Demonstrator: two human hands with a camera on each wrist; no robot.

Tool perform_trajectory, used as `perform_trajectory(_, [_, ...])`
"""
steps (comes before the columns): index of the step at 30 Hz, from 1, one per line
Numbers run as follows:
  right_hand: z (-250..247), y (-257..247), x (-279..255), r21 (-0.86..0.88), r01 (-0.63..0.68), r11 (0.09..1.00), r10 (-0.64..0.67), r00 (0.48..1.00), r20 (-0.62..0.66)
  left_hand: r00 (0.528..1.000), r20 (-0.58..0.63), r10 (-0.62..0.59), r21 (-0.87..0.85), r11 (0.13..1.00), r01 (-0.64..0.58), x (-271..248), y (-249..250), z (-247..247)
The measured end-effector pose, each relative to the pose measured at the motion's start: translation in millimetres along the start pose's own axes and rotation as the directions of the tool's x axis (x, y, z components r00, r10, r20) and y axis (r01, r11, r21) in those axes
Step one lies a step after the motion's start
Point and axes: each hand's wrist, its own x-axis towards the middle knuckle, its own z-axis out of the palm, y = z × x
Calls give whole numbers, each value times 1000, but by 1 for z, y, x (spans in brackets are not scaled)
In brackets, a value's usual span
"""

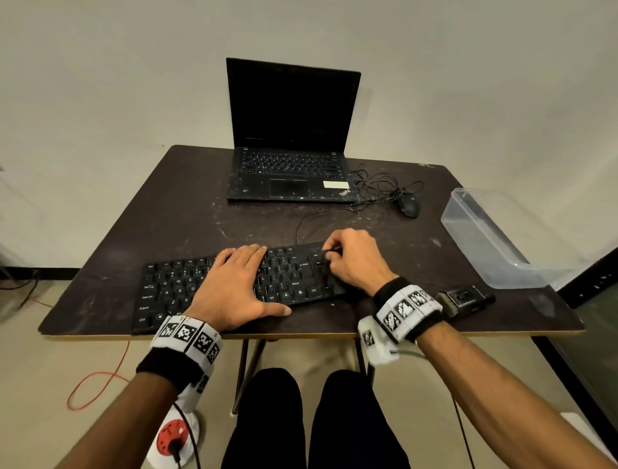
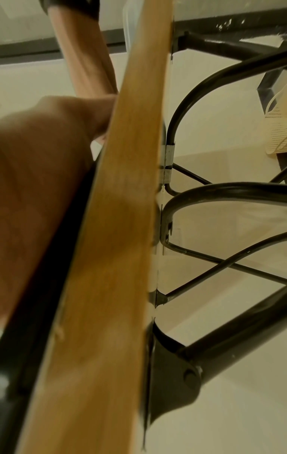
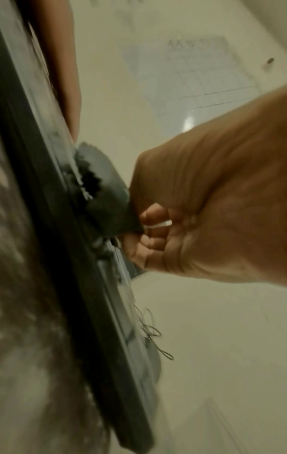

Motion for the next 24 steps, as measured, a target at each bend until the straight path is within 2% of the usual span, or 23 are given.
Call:
perform_trajectory(2, [15, -9, -21, -42, 130, 991, -126, 987, 98, 1000, -8, -1, -5, 1000, 1, 0, -1, 0])
perform_trajectory(3, [17, -5, -26, -54, 143, 988, -137, 986, 93, 1000, -5, 1, -12, 1000, -1, 0, -1, 0])
perform_trajectory(7, [-5, 25, -21, -47, -65, 997, 60, 992, -111, 1000, -7, 10, -28, 1000, -10, -1, 0, 0])
perform_trajectory(8, [-5, 26, -25, -50, -62, 997, 56, 992, -116, 1000, -5, 8, -25, 1000, -8, -1, 0, 0])
perform_trajectory(11, [7, 25, -39, -104, 59, 993, -65, 996, -59, 1000, -1, 4, -22, 1000, -4, -1, -1, -1])
perform_trajectory(15, [-7, 39, -38, -47, -98, 994, 91, 986, -141, 1000, -2, 5, -20, 1000, -5, -1, -1, 0])
perform_trajectory(20, [29, 12, -82, 45, 81, 996, -76, 991, -110, 1000, -7, 6, -7, 1000, -6, 1, -2, 3])
perform_trajectory(24, [16, 27, -70, 47, -32, 998, 40, 984, -174, 1000, 0, 16, -15, 1000, -16, 0, -3, 3])
